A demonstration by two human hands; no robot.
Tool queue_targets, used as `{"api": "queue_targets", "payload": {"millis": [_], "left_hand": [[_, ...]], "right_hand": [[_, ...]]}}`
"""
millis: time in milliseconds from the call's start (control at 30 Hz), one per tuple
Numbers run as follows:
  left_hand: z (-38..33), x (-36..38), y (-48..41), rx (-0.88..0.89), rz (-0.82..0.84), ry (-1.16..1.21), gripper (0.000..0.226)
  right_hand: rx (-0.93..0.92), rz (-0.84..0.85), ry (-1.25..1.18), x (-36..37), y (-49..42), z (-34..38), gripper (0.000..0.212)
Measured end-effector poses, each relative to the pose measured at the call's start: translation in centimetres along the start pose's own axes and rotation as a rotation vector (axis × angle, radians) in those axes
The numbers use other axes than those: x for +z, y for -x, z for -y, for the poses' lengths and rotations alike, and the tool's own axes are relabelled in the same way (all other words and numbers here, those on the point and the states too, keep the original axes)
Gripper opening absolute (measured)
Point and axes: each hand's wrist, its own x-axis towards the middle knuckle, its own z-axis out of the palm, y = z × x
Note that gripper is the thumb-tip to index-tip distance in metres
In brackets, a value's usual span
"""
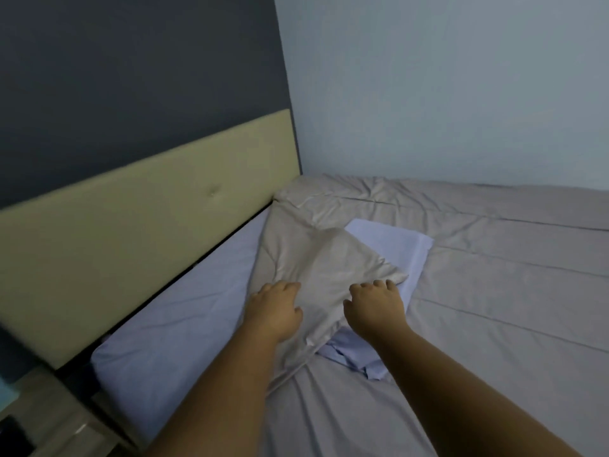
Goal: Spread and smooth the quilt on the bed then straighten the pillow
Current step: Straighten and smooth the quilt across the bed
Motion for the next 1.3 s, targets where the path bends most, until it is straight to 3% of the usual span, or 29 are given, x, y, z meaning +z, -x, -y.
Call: {"api": "queue_targets", "payload": {"millis": [500, 800, 1167, 1300], "left_hand": [[6.2, 1.7, -19.7, 0.294, 0.069, -0.043, 0.055], [7.0, 9.0, -32.3, 0.592, 0.157, -0.092, 0.055], [2.3, 16.9, -41.0, 0.750, 0.149, -0.127, 0.056], [-0.5, 20.9, -43.4, 0.770, 0.098, -0.109, 0.052]], "right_hand": [[0.297, 0.097, -0.027, 8.2, -15.7, 3.0, 0.033], [0.617, 0.066, 0.006, 15.5, -20.6, 0.4, 0.025], [0.785, 0.043, 0.012, 23.8, -21.6, -4.5, 0.024], [0.796, 0.052, -0.026, 28.0, -22.7, -6.5, 0.034]]}}
